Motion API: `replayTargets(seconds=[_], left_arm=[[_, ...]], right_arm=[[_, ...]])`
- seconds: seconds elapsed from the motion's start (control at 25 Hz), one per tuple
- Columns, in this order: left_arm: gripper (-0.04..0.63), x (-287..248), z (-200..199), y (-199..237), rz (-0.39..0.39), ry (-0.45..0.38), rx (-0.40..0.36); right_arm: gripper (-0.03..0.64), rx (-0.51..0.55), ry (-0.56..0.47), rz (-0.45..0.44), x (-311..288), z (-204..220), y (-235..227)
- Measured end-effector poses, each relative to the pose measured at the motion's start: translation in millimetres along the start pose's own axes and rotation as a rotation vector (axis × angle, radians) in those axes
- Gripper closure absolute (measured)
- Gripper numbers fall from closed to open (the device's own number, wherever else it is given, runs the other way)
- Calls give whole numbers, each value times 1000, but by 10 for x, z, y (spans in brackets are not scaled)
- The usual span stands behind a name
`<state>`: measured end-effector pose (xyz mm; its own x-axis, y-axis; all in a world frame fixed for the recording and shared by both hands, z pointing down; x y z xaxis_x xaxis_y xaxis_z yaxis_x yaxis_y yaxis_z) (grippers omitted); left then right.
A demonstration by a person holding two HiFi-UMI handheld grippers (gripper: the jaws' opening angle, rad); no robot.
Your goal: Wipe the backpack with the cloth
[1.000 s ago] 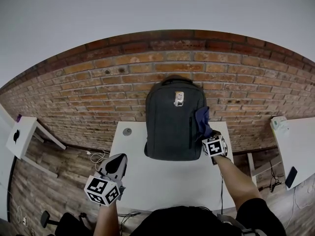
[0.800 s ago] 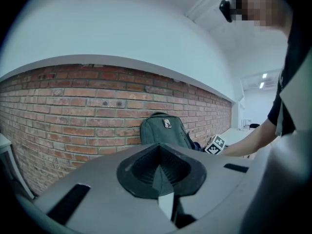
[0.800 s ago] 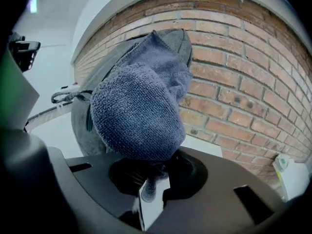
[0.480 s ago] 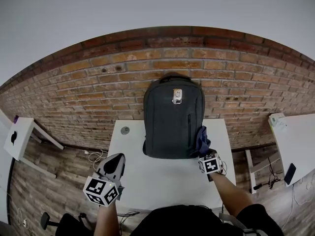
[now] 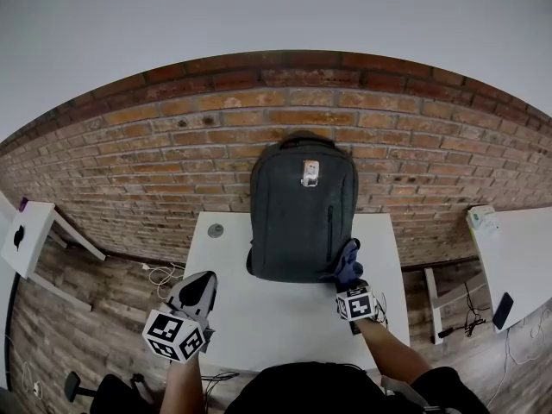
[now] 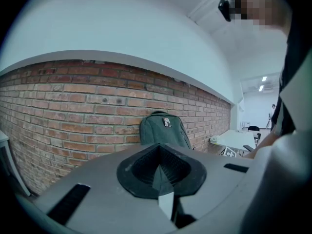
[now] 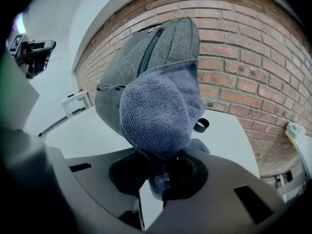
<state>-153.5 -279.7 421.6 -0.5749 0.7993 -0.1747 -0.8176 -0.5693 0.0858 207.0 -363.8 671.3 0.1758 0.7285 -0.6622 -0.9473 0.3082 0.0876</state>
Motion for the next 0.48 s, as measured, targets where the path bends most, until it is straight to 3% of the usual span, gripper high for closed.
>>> replayTargets(seconds=[0.48], left_arm=[[600,-77,-30,30,19,-8,-8]], right_arm=[[557,17,-150,5,202,-650,-13]])
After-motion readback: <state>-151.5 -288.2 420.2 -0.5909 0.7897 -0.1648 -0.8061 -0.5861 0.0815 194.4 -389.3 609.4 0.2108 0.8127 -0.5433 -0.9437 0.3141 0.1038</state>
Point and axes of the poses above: the fingertips, and each gripper's own axes: x backward along the fingers, y to its left, z out of its underside, the point moved 5 cm from there along x, backward along the fingers, and after that the axes turned 7 degrees about z, right-handed, at the moved point
